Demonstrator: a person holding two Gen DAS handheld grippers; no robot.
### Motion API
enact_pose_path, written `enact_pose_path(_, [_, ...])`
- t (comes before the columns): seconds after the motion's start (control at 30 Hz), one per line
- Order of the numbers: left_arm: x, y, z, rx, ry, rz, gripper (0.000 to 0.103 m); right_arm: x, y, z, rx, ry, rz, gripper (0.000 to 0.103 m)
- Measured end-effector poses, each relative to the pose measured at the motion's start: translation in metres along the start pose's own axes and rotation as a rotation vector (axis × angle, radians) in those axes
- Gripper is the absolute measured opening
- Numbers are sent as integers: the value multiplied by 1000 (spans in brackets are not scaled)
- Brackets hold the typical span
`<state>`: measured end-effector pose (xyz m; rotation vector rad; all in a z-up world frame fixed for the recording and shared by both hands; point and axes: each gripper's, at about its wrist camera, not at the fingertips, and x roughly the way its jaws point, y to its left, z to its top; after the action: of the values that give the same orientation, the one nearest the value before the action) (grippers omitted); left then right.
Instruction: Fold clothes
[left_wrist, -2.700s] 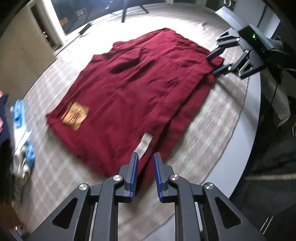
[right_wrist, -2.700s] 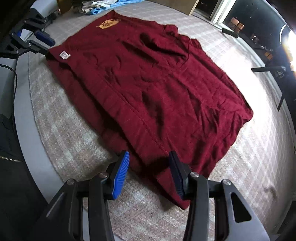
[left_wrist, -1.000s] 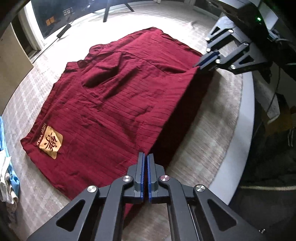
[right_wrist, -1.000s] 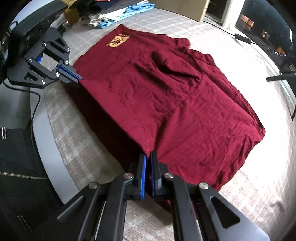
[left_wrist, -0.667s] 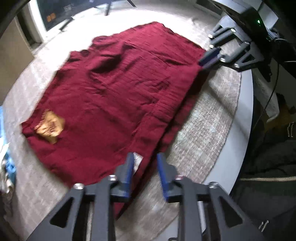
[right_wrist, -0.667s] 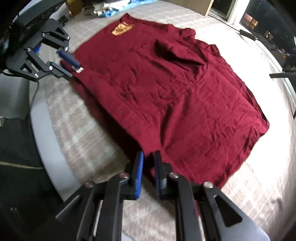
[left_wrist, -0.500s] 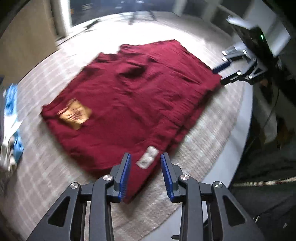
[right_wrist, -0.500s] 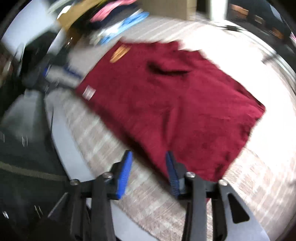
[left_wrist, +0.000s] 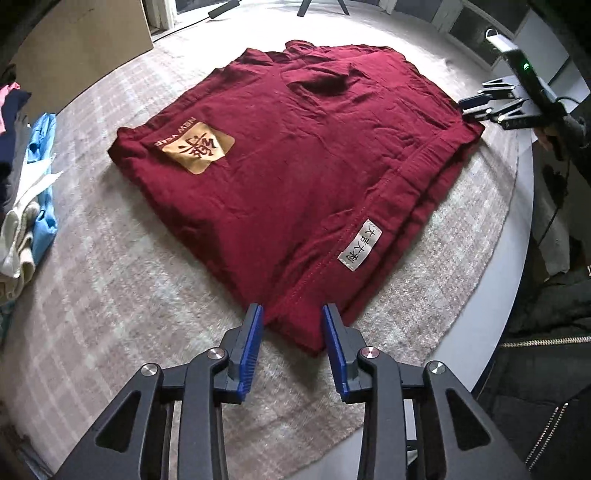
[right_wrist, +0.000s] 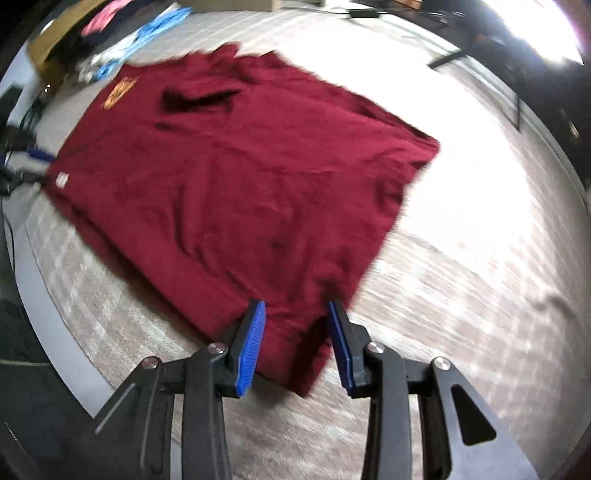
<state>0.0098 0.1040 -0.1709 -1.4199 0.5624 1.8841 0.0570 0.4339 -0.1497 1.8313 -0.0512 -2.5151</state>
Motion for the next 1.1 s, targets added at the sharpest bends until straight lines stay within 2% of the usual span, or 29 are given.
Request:
enact_pose_path(0.1, [-2, -7, 8, 6, -23, -2, 30, -15, 11, 0, 43, -76, 72, 35])
enact_pose_path(0.2, [6, -15, 13, 47, -13, 8, 31, 5, 32, -7, -16, -4, -13, 35])
enact_pose_path(0.27, [3, -20, 17, 55, -20, 16, 31, 16, 31, -17, -13, 53, -27, 36])
enact_pose_path(0.33, [-2, -25, 19, 56, -33, 23, 30, 13, 27, -25, 14, 66, -21, 36])
enact_pose_path(0.43, [-10, -37, 26, 62, -60, 35, 31, -23, 5, -36, 85, -19, -1, 36])
enact_pose_path(0.5, [-20, -65, 40, 83, -110, 45, 33, -48, -24, -40, 153, -94, -18, 37])
enact_pose_path(0.53, [-23, -80, 48, 95, -136, 50, 35, -55, -39, -39, 171, -121, -26, 44])
enact_pose_path(0.6, [-23, -111, 64, 114, -180, 40, 39, -63, -69, -33, 194, -165, -37, 48])
enact_pose_path(0.7, [-15, -162, 87, 140, -215, 8, 40, -49, -97, -15, 178, -168, 5, 48])
enact_pose_path(0.8, [9, -224, 116, 211, -238, 34, 40, -13, -118, 13, 158, -141, 82, 48])
enact_pose_path(0.93, [43, -279, 154, 233, -227, 45, 40, 13, -116, 40, 147, -112, 121, 48])
enact_pose_path(1.1, [75, -309, 179, 253, -181, 71, 41, 22, -114, 48, 136, -125, 197, 48])
